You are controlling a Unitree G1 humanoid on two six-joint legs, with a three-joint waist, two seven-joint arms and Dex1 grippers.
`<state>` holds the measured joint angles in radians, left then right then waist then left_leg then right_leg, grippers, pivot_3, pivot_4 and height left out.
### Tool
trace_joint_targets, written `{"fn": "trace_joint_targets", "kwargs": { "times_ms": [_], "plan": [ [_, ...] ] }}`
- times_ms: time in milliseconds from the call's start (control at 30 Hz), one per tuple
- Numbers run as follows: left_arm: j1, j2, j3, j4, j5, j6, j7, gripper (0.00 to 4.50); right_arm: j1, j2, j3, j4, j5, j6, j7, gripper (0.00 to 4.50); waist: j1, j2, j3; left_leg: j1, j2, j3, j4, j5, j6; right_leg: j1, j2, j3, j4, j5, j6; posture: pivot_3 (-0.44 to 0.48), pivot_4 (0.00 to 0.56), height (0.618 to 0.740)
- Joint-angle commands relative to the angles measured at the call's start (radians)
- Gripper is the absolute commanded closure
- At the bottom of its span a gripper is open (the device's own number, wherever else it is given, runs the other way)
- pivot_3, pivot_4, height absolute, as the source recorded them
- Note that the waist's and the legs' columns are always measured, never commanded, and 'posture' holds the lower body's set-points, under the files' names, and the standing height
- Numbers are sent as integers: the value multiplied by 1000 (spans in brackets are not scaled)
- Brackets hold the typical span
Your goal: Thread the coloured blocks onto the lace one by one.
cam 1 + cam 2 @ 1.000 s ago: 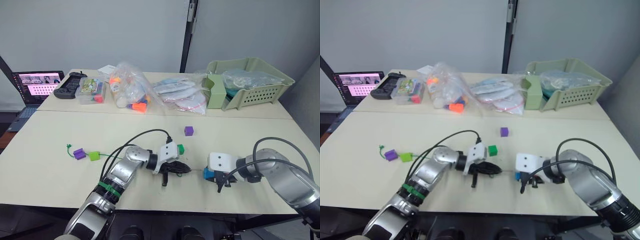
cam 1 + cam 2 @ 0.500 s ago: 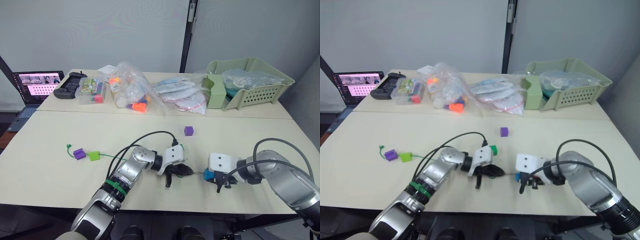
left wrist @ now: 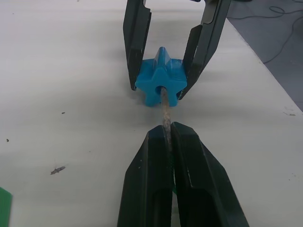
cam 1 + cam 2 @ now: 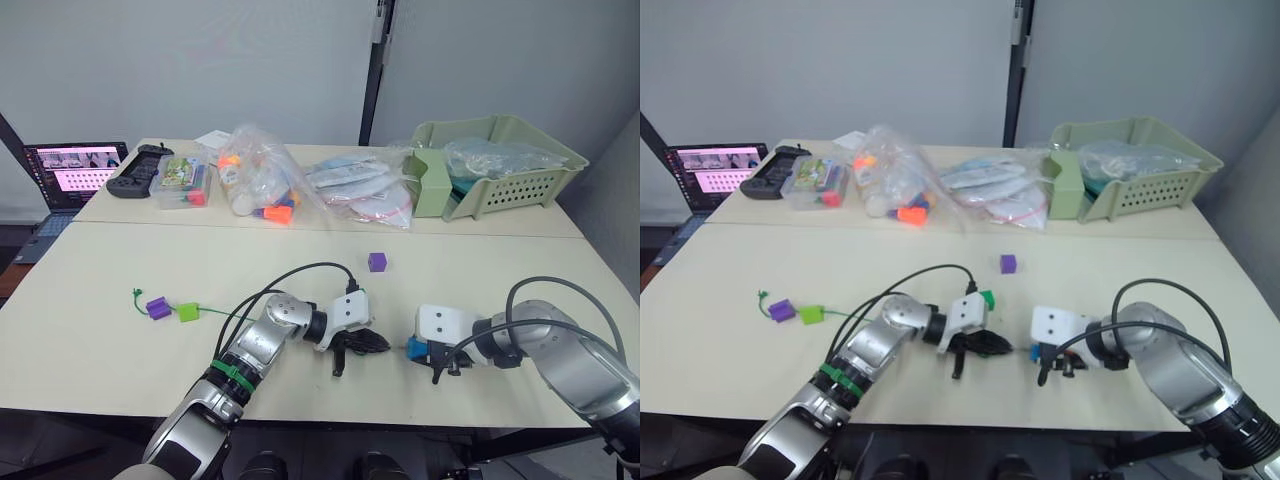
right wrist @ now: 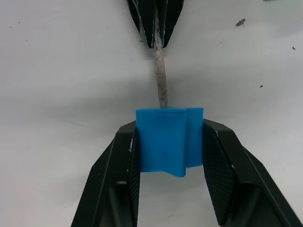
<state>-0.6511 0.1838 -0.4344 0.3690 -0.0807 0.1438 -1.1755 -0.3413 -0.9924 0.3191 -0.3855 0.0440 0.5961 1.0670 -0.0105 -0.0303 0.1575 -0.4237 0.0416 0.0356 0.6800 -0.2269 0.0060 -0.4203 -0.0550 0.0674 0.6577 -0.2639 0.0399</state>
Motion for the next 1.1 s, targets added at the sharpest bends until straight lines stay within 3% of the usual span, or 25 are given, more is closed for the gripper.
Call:
{"fn": "trace_joint_targets", "kwargs": {
  "times_ms": [33, 467, 733, 1100],
  "plan": [
    [-20, -41, -5, -6, -10, -8, 1, 4500, 2, 6, -34, -18, 6, -1, -7, 3188, 0, 0, 0, 0, 0, 0, 0, 0, 0, 0, 0, 0, 0, 0, 0, 0, 150, 732],
    [-74, -156, -4, 99, 14, -38, 30, 4500, 12, 20, -48, -21, 11, 7, -14, 3188, 2, 0, 0, 0, -1, 0, 0, 0, 0, 0, 0, 0, 0, 0, 0, 0, 150, 732],
    [-51, -99, 4, 56, 27, -35, -4, 1835, 16, 23, -44, -18, 8, 3, -16, 3188, 1, 0, 0, 0, -1, 0, 0, 0, 0, 0, 0, 0, 0, 0, 0, 0, 150, 732],
    [-31, -11, 7, 12, 38, -29, -6, 1800, 8, 35, -30, -7, -1, -8, -10, 3188, 0, 0, 0, 0, 0, 0, 1, 0, 0, 0, 0, 0, 1, 0, 0, 0, 150, 732]
  ]
}}
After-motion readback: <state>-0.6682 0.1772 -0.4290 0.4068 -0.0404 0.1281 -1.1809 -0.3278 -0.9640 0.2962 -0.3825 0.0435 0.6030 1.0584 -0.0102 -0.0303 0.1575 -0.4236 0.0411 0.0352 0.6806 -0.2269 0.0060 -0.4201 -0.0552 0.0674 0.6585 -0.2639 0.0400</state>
